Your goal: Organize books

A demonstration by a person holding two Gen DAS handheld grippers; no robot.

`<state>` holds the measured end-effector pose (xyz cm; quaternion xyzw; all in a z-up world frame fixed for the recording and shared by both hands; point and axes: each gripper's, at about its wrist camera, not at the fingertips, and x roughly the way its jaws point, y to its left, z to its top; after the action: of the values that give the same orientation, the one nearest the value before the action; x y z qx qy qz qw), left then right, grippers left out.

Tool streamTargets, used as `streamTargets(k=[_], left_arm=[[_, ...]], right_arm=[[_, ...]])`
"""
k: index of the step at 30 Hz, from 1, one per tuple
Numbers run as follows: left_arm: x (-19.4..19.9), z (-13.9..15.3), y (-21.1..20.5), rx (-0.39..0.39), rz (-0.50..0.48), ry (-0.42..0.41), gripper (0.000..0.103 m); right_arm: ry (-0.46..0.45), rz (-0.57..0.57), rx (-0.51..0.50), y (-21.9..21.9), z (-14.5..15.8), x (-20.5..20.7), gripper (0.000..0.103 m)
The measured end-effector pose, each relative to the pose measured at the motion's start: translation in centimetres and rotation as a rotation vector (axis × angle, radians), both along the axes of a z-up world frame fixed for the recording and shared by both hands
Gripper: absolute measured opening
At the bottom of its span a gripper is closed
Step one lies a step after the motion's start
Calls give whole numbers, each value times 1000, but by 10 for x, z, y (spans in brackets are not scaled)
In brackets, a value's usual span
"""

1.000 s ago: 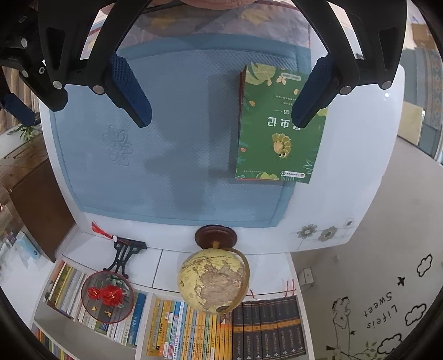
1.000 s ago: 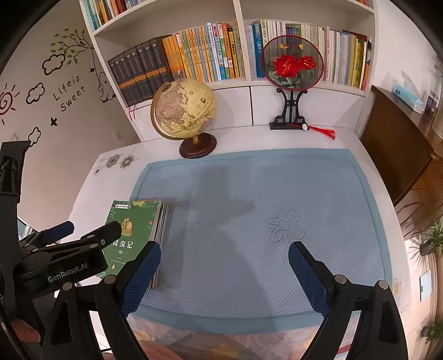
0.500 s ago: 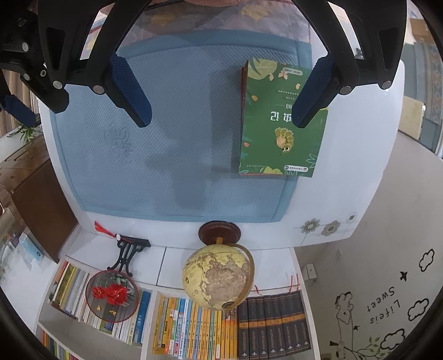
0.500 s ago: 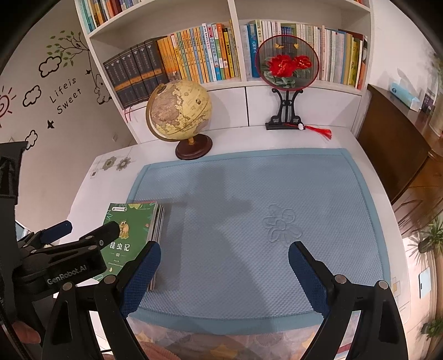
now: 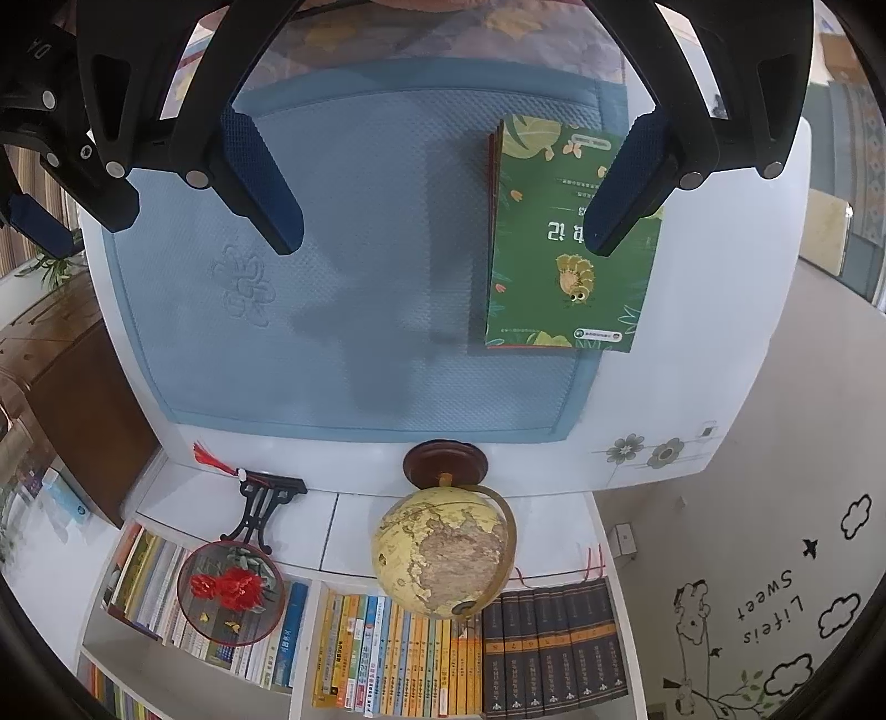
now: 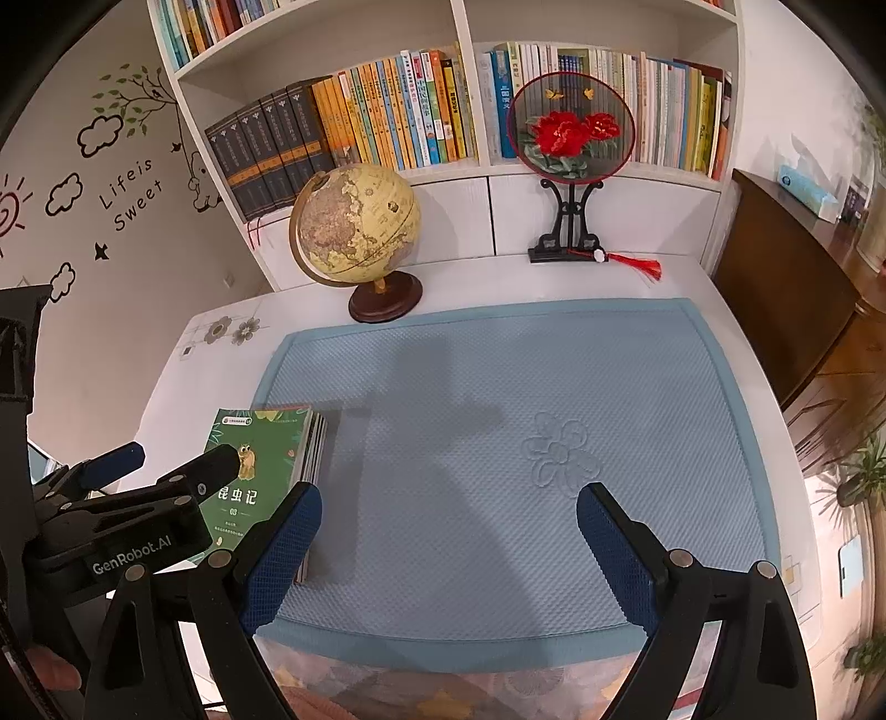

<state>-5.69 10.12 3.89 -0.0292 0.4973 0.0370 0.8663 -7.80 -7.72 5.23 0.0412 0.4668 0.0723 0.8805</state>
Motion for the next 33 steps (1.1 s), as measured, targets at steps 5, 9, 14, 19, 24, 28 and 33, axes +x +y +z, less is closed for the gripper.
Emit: streamTargets(k=[5,9,14,19,24,28,33], left_arm=[[1,0,0,11,-1,-4,101],[0,0,0,8,-1,-4,101],[-1,1,-1,8,-1,-3,101],[0,1,0,16,5,-3,101],[0,0,0,15,0,-5,101],[0,-1,0,22,-1,-3,101],[0,0,0,22,-4,-6,101]], right_arm=[[0,-4,-3,-1,0,-1,92],[0,-3,-3,-1,0,-1,92],[1,-2,-1,0,0,0,92],[1,-2,-1,0,0,-1,92],[4,-3,2,0,-1,-1,92],[4,-2,1,0,-1,-1,92],[9,-2,2,-2,-2,-1,92]])
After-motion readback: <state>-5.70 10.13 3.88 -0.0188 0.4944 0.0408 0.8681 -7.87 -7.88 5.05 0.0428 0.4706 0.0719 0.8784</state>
